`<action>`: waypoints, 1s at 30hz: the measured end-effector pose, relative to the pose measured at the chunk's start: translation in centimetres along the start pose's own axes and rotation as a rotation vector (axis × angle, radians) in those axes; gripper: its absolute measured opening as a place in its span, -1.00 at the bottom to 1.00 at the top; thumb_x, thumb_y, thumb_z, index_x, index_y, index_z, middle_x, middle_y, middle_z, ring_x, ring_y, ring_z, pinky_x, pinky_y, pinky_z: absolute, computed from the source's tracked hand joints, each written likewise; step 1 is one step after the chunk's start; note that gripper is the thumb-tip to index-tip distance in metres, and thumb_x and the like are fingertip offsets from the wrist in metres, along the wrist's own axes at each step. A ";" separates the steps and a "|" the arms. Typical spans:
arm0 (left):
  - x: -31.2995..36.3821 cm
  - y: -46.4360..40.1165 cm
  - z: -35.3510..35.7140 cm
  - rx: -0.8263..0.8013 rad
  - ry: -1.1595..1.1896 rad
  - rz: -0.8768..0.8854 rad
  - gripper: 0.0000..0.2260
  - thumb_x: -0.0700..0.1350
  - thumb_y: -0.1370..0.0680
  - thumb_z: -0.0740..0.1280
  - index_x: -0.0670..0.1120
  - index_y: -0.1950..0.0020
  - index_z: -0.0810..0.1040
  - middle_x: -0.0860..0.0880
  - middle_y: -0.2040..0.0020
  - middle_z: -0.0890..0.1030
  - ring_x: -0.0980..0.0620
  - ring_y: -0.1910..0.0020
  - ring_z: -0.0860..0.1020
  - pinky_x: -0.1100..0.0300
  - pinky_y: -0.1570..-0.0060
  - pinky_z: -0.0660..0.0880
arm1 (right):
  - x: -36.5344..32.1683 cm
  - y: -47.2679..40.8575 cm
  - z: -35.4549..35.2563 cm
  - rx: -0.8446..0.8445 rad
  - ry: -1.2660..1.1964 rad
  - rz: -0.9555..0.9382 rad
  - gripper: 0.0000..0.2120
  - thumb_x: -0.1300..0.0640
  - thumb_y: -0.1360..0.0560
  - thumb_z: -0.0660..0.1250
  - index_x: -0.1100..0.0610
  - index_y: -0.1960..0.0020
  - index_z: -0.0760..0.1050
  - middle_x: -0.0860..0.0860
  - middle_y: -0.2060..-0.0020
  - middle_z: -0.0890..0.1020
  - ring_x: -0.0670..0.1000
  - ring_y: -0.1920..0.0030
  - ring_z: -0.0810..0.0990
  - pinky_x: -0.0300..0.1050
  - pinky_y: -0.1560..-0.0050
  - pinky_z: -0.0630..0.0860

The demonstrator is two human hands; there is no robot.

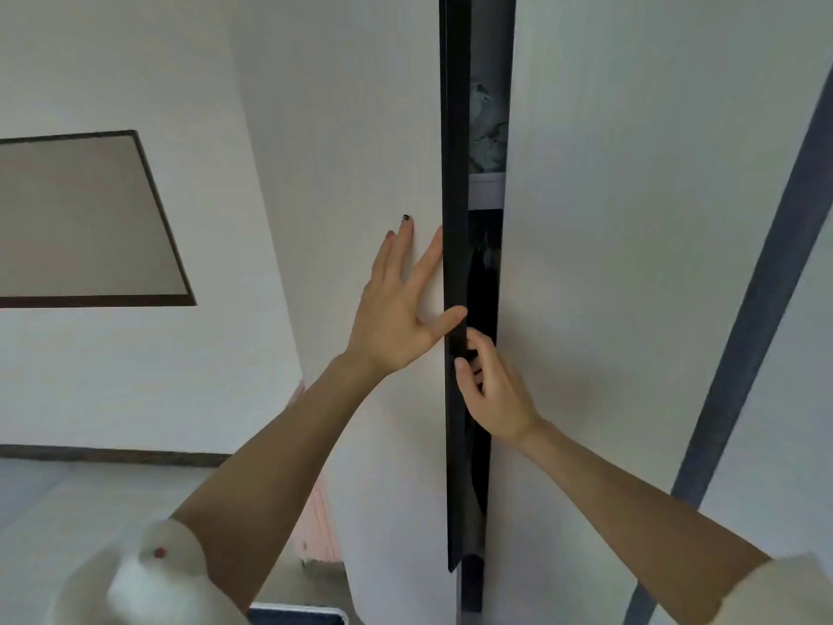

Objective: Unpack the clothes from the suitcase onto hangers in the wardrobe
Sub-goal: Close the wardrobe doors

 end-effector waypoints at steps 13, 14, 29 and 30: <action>0.4 -9.3 5.6 0.061 -0.288 0.002 -0.54 0.12 -0.60 0.05 0.07 -0.50 0.15 -0.25 -0.52 0.02 -0.30 -0.49 -0.01 -0.13 -0.42 0.06 | 7.4 -6.2 -2.9 0.154 0.070 0.096 -0.54 0.10 -0.59 0.15 0.22 -0.45 0.22 0.12 -0.12 0.45 0.08 -0.06 0.50 -0.22 0.00 0.38; -0.1 -10.0 5.9 0.048 -0.317 -0.039 -0.49 0.10 -0.59 0.12 0.09 -0.52 0.07 -0.23 -0.53 -0.03 -0.30 -0.50 -0.05 -0.18 -0.42 0.08 | 7.8 -6.9 -3.0 0.160 0.053 0.129 -0.55 0.10 -0.59 0.14 0.22 -0.45 0.23 0.11 -0.14 0.43 0.07 -0.07 0.49 -0.22 -0.02 0.38; -5.6 -13.0 11.9 -0.203 -0.421 -0.353 -0.17 0.15 -0.50 0.30 0.19 -0.48 -0.30 -0.11 -0.49 -0.36 -0.27 -0.47 -0.29 -0.32 -0.36 0.10 | 13.4 -12.9 -2.9 0.242 0.084 0.438 -0.77 0.14 -0.56 0.15 0.16 -0.14 0.50 0.13 0.02 0.62 0.15 0.02 0.56 -0.20 0.17 0.27; -5.6 -13.0 12.0 -0.201 -0.433 -0.356 -0.16 0.14 -0.50 0.31 0.19 -0.48 -0.30 -0.11 -0.49 -0.36 -0.27 -0.47 -0.29 -0.32 -0.34 0.12 | 13.4 -13.0 -2.9 0.238 0.100 0.436 -0.77 0.15 -0.56 0.15 0.18 -0.12 0.50 0.15 0.02 0.61 0.15 0.07 0.55 -0.19 0.17 0.27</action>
Point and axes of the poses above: each hand's wrist, its own y-axis away from the middle knuckle, its own z-axis out of the palm, x = y × z, the point moved 9 cm from there along -y, towards the middle knuckle
